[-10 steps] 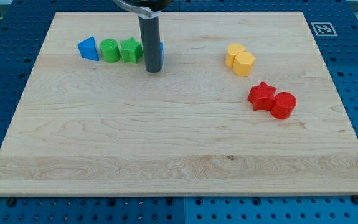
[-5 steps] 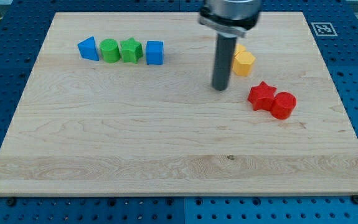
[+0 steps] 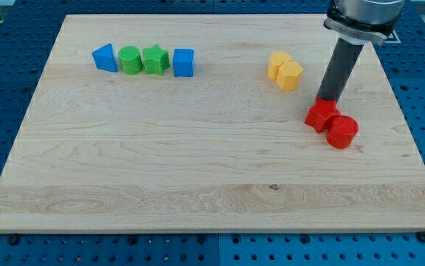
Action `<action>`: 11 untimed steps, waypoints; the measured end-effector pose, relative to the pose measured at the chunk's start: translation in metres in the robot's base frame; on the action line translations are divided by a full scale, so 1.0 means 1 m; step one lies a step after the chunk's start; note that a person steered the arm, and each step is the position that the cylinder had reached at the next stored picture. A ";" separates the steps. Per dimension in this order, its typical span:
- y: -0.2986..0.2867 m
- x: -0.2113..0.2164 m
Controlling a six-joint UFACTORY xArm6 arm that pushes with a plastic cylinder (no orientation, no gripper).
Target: Separate red blocks
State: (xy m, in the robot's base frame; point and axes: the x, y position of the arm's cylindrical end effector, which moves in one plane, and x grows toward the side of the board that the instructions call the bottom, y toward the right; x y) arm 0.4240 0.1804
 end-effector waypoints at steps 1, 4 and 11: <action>0.021 0.001; -0.043 0.029; 0.024 0.045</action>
